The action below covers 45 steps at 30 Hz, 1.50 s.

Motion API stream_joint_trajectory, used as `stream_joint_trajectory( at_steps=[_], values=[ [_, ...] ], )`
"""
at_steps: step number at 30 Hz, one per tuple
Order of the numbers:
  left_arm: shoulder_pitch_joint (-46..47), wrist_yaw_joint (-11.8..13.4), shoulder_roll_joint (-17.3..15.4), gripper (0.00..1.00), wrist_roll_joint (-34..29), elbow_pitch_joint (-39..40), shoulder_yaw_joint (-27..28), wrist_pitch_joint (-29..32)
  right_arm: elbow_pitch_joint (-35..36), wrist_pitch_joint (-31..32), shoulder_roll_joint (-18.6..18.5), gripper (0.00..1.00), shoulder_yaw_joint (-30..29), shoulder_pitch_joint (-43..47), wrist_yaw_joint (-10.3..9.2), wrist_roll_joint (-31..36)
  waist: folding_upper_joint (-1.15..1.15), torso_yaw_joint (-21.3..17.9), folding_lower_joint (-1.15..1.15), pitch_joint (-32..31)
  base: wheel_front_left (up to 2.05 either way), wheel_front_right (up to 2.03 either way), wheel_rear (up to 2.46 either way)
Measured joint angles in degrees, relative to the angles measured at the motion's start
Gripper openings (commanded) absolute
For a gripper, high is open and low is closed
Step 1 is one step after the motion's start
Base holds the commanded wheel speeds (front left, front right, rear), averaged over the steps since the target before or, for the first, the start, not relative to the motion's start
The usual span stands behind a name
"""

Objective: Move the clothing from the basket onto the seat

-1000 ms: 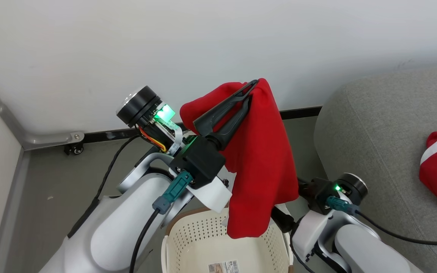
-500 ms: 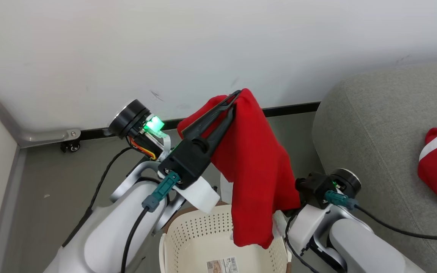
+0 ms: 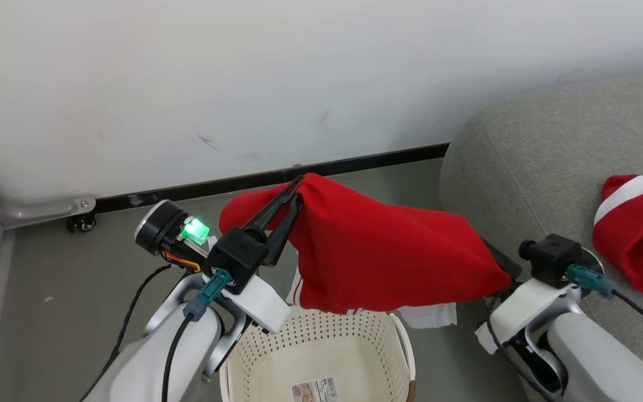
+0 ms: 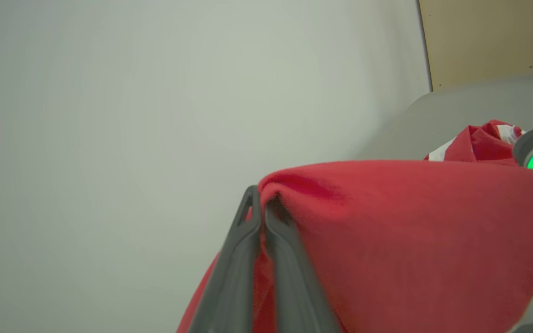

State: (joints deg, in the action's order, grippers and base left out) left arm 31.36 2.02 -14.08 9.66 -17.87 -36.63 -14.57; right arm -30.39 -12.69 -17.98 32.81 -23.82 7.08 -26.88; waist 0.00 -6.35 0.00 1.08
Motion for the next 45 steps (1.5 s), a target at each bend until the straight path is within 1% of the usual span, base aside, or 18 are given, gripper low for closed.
stream_joint_trajectory(
  at_steps=[6, 13, 17, 18, 19, 20, 22, 24, 26, 28, 36, 41, 45],
  values=[
    [-3.3, -0.1, 0.4, 0.00, 1.7, -1.0, -0.1, 0.0, 1.8, -0.6, -0.9, 0.00, -4.7, 1.2, 0.00, -3.1, 0.00, -1.3, 0.00, -0.3, 0.00, 0.00, 0.00],
    [-6.4, -0.7, 2.0, 0.00, 3.9, -1.8, -0.8, 0.0, 4.1, -1.0, -2.1, 0.00, -6.7, 1.5, 0.00, -4.1, 0.00, -2.6, 0.00, -0.9, 0.00, 0.00, 0.00],
    [-6.9, -1.6, 2.8, 0.00, 5.4, -2.0, -0.7, 0.0, 4.8, -1.0, -2.2, 0.00, -7.8, 1.6, 0.00, -4.7, 0.00, -2.7, 0.00, -1.3, 0.00, 0.00, 0.00],
    [-7.2, -1.8, 3.5, 0.07, 6.6, -2.0, -0.3, 0.0, 4.9, -1.0, -2.3, 0.00, -8.2, 1.7, 0.00, -4.9, 0.00, -2.7, 0.00, -1.4, 0.00, 0.00, 0.00],
    [-7.7, -2.3, 3.9, 0.11, 8.0, -2.0, 0.0, 0.0, 5.1, -1.0, -2.3, 0.00, -8.7, 1.9, 0.00, -5.1, 0.00, -2.7, 0.00, -1.5, 0.00, 0.00, 0.00],
    [-8.1, -2.7, 4.3, 0.22, 8.5, -2.0, 0.0, 0.0, 5.3, -1.0, -2.4, 0.00, -9.2, 2.0, 0.00, -5.4, 0.00, -2.7, 0.00, -1.6, 0.00, 0.00, 0.00],
    [-8.5, -3.8, 4.7, 0.47, 9.1, -1.9, 0.0, 0.0, 5.6, -1.1, -2.5, 0.00, -10.4, 2.5, 0.00, -5.9, 0.00, -2.7, 0.00, -1.8, 0.00, 0.00, 0.00],
    [-8.9, -4.7, 5.0, 1.00, 10.8, -1.7, 0.1, 0.0, 5.8, -1.1, -2.8, 0.00, -11.6, 2.6, 0.00, -6.3, 0.00, -2.6, 0.00, -2.0, 0.00, 0.00, 0.00],
    [-9.1, -5.4, 5.2, 1.00, 11.5, -1.5, 0.1, 0.0, 6.1, -1.2, -3.3, 0.00, -12.8, 2.6, 0.00, -6.4, 0.00, -2.6, 0.00, -2.2, 0.00, 0.00, 0.00],
    [-9.1, -5.7, 5.1, 1.00, 11.8, -1.2, 0.3, 0.0, 6.2, -1.2, -3.7, 0.00, -14.3, 2.6, 0.00, -6.4, 0.00, -2.7, 0.00, -2.3, 0.00, 0.00, 0.00],
    [-9.1, -7.1, 3.8, 1.00, 11.8, -0.1, -0.7, 0.0, 6.7, -1.2, -5.5, 0.00, -19.0, 2.9, 0.00, -6.4, 0.00, -3.3, 0.00, -2.6, 0.00, 0.00, 0.00],
    [-9.5, -8.0, 4.3, 1.00, 11.9, 1.6, -2.1, -0.1, 7.0, -1.3, -6.0, 0.00, -21.2, 5.1, -0.01, -6.3, 0.00, -3.8, 0.00, -2.6, 0.00, 0.00, 0.00],
    [-10.2, -8.2, 4.7, 1.00, 12.0, 2.4, -3.3, -0.1, 7.2, -1.3, -6.1, 0.00, -22.5, 6.4, -0.01, -6.2, 0.00, -4.1, 0.00, -2.6, 0.00, 0.00, 0.00]
  ],
)
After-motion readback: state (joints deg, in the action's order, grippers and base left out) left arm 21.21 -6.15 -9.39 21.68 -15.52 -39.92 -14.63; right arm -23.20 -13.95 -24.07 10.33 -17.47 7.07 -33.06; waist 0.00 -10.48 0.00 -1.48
